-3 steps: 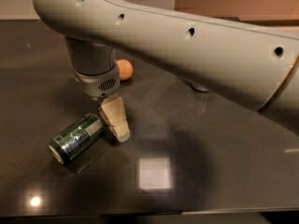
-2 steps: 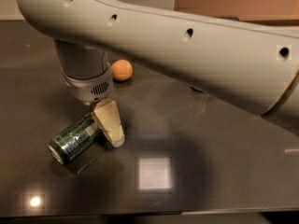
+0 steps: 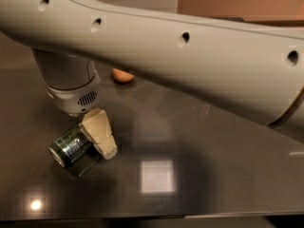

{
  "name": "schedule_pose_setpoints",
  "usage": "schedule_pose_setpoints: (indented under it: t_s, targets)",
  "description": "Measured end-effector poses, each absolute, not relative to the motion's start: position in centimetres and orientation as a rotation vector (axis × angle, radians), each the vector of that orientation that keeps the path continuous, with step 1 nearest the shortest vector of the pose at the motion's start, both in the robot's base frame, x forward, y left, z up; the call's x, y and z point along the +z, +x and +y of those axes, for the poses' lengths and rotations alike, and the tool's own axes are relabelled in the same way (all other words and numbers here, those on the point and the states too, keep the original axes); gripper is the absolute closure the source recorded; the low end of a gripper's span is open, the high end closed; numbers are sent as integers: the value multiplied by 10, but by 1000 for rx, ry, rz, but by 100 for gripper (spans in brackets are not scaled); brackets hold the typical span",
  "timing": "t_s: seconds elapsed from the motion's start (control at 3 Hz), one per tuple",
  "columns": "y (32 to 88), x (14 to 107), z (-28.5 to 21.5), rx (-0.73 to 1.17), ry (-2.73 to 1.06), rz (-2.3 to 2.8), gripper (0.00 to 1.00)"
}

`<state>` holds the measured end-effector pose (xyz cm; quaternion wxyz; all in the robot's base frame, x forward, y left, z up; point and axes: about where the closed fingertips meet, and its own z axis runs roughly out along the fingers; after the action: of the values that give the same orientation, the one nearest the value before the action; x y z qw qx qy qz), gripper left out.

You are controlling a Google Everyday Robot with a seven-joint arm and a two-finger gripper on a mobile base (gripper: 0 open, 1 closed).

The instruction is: Place green can upright

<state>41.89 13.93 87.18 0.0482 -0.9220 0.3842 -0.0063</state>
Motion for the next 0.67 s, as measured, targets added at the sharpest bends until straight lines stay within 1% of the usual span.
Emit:
schedule_pose_setpoints:
  t_s: [0.67]
  targets:
    - [397,857,159,23,-2862,1142,0]
